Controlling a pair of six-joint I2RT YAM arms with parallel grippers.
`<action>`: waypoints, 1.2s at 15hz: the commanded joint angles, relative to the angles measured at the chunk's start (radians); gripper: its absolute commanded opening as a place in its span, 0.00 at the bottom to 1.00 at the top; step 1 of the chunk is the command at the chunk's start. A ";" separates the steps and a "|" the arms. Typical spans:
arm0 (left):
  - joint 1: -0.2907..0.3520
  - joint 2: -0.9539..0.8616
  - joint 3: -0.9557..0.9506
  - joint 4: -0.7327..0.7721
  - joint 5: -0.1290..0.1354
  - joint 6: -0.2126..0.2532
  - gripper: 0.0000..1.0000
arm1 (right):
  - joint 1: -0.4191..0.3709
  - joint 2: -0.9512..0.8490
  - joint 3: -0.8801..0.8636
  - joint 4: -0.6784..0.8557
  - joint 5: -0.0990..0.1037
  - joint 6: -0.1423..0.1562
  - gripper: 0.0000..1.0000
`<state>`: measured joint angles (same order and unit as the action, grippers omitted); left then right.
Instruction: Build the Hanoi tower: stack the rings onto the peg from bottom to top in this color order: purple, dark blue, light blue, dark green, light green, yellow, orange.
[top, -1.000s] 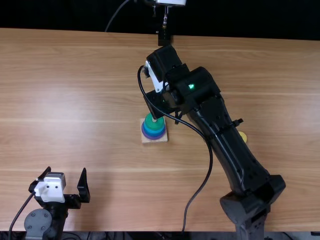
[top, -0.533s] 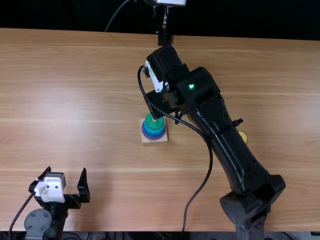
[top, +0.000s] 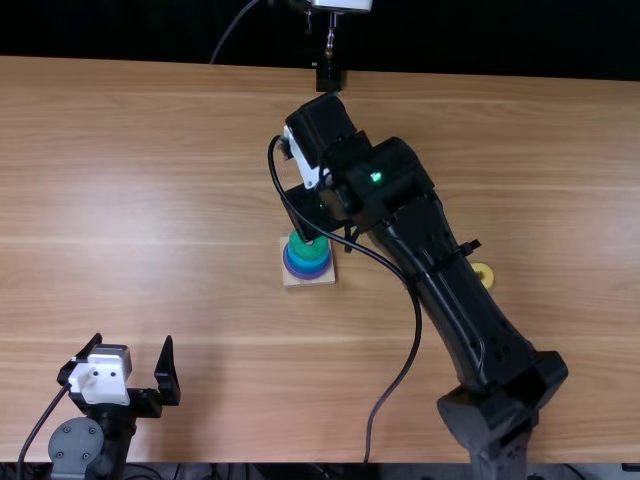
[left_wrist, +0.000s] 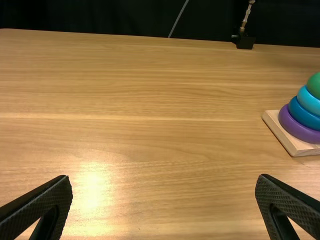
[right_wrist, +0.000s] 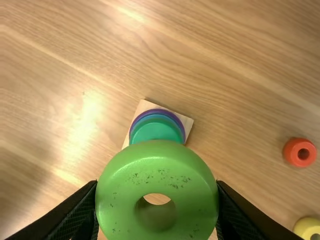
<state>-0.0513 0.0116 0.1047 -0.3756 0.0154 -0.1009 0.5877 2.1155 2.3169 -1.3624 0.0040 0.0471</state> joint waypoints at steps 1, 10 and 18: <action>0.005 -0.012 -0.105 -0.079 0.012 0.014 1.00 | 0.011 -0.038 0.001 -0.001 0.003 -0.001 0.00; 0.005 -0.012 -0.105 -0.079 0.012 0.016 1.00 | -0.002 -0.031 -0.057 0.003 0.003 -0.007 0.00; 0.005 -0.012 -0.105 -0.079 0.012 0.014 1.00 | 0.001 -0.026 -0.068 0.014 0.002 -0.007 0.00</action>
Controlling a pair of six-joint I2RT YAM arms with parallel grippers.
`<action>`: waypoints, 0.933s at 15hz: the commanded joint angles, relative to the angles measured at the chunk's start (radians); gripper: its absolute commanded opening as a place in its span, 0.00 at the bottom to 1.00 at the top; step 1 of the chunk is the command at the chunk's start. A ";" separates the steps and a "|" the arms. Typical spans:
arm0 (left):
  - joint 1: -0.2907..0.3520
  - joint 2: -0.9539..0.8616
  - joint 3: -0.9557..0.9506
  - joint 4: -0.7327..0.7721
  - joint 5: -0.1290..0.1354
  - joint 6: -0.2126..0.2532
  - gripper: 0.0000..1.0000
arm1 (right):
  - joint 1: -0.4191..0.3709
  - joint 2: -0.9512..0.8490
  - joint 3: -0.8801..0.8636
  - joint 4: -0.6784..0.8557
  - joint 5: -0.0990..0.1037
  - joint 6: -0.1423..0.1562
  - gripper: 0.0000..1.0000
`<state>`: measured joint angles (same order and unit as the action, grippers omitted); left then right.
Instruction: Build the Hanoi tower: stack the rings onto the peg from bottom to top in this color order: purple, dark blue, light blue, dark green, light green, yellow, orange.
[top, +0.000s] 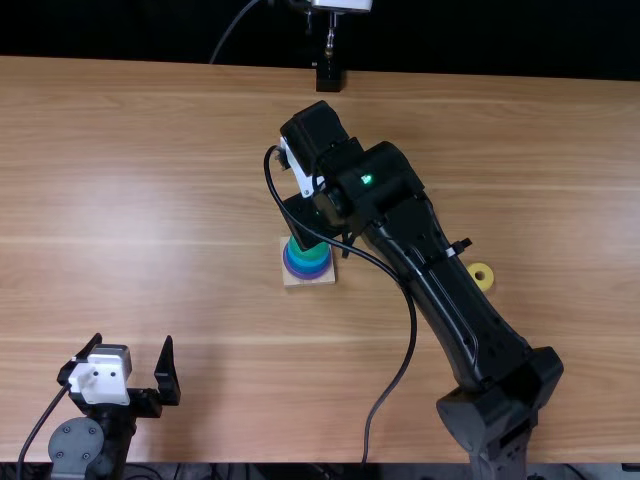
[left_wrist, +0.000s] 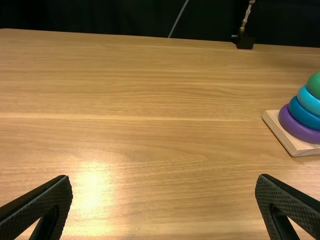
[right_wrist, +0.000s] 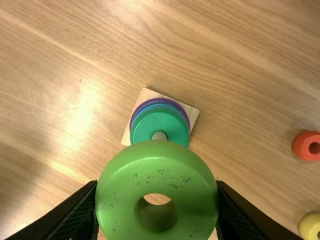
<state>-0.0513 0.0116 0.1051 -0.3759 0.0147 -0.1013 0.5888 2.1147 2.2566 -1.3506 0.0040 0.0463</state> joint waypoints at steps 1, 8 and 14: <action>0.005 -0.012 -0.105 -0.079 0.013 0.015 1.00 | 0.000 -0.024 -0.008 0.002 0.002 -0.006 0.00; 0.005 -0.012 -0.105 -0.079 0.013 0.015 1.00 | 0.002 -0.018 -0.029 0.004 0.002 -0.006 0.00; 0.005 -0.012 -0.105 -0.079 0.013 0.015 1.00 | 0.003 0.037 -0.006 0.013 0.002 -0.006 0.00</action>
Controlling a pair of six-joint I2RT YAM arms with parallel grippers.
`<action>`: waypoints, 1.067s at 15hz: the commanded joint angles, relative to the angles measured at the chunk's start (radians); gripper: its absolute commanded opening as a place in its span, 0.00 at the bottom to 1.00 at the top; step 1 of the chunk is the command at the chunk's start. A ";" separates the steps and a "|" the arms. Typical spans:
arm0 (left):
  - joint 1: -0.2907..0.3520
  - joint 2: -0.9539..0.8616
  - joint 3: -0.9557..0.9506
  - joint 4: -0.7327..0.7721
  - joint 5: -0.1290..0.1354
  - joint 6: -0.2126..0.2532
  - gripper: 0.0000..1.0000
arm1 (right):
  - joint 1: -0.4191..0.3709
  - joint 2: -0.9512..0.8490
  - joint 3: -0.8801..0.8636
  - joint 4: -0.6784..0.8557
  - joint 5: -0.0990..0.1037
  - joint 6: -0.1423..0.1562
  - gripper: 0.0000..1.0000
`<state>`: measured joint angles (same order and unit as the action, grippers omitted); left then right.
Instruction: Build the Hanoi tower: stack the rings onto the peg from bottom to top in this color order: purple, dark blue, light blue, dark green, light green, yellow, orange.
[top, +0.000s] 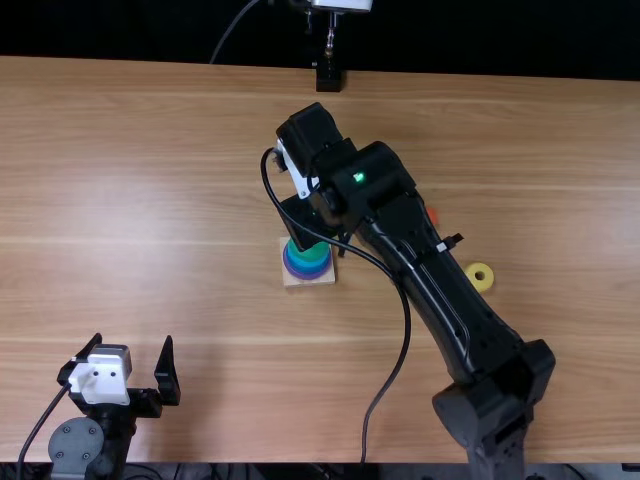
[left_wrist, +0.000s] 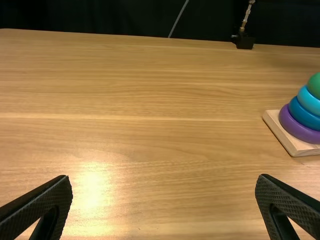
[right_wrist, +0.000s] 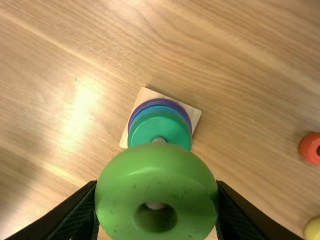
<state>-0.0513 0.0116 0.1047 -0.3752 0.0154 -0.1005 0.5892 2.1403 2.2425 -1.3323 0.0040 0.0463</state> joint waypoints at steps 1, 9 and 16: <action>0.005 -0.012 -0.105 -0.079 0.012 0.014 1.00 | 0.003 0.012 0.009 0.015 0.002 -0.006 0.00; 0.005 -0.012 -0.105 -0.079 0.012 0.014 1.00 | 0.000 0.017 -0.032 0.056 0.002 -0.008 0.08; 0.005 -0.012 -0.105 -0.079 0.012 0.014 1.00 | -0.002 0.015 -0.093 0.057 0.005 -0.004 1.00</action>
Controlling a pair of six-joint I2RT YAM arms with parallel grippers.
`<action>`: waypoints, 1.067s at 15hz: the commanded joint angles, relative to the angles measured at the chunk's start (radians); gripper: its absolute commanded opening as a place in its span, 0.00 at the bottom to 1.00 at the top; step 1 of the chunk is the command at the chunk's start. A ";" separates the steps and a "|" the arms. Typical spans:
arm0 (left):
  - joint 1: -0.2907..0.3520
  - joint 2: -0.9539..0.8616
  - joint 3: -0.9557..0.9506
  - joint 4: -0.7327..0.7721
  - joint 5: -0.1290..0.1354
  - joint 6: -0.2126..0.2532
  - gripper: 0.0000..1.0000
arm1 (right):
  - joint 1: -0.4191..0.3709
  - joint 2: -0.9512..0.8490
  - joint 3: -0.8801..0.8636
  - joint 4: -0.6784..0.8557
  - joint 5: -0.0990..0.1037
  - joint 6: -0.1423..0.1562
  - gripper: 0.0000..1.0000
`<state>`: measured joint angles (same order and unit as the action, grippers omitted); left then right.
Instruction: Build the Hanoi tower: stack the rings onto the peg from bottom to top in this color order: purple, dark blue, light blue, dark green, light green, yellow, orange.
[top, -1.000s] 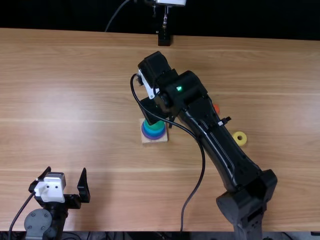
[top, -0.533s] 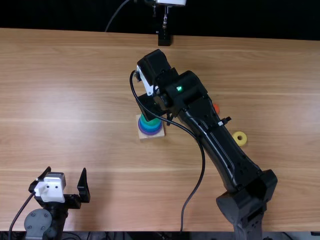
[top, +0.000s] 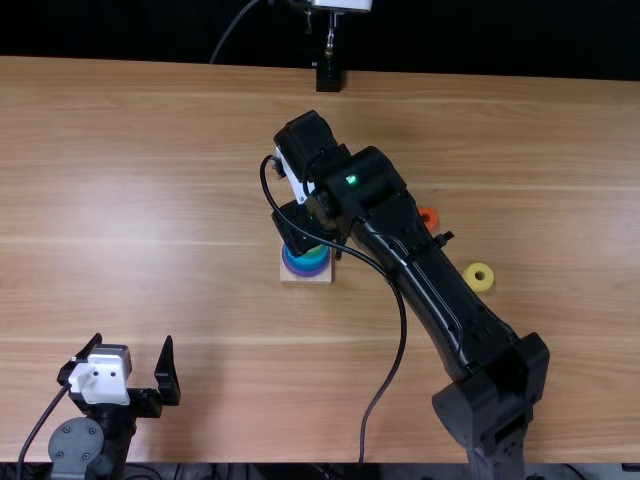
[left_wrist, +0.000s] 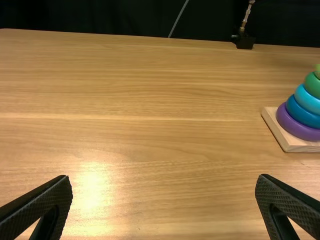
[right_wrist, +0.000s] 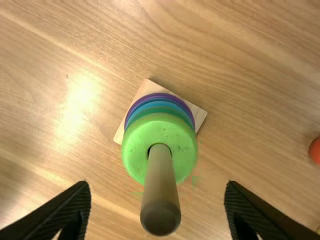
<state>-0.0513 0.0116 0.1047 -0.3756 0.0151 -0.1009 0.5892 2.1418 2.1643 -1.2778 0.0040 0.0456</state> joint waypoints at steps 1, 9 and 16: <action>0.005 -0.012 -0.105 -0.079 0.013 0.014 1.00 | -0.002 0.009 -0.015 0.005 0.003 -0.005 1.00; 0.005 -0.012 -0.105 -0.079 0.013 0.016 1.00 | -0.015 -0.184 0.000 0.137 0.049 0.010 1.00; 0.005 -0.012 -0.105 -0.079 0.013 0.014 1.00 | -0.261 -0.543 -0.394 0.564 0.079 0.013 1.00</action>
<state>-0.0513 0.0116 0.1047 -0.3759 0.0151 -0.1005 0.3462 1.6165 1.8038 -0.7055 0.0593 0.0509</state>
